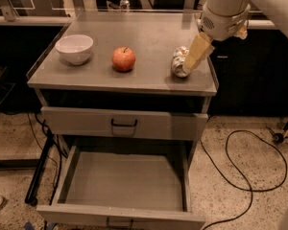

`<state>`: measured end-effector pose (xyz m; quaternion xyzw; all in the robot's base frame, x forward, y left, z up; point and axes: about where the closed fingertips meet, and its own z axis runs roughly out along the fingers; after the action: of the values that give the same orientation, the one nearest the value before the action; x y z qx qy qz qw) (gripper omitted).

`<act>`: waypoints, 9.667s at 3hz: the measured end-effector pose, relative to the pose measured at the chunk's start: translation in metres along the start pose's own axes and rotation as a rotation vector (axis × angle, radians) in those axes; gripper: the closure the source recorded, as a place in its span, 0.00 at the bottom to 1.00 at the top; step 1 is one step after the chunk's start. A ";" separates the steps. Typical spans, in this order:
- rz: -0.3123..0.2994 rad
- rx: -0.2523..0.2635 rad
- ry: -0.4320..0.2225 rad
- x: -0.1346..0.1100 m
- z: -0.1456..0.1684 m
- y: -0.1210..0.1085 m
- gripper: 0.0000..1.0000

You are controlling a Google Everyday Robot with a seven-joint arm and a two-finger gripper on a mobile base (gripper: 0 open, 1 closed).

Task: Place 7up can into middle drawer

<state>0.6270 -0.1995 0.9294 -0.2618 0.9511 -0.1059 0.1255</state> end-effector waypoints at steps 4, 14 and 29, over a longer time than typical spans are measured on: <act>0.108 -0.052 -0.025 -0.062 0.027 0.005 0.00; 0.145 -0.099 0.001 -0.127 0.126 0.001 0.87; -0.015 -0.347 0.055 0.092 0.100 0.182 1.00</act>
Offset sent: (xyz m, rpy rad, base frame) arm 0.0331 0.0414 -0.0095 0.0760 -0.0117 -0.0759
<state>0.4941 -0.1085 0.7690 -0.2836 0.9561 0.0520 0.0516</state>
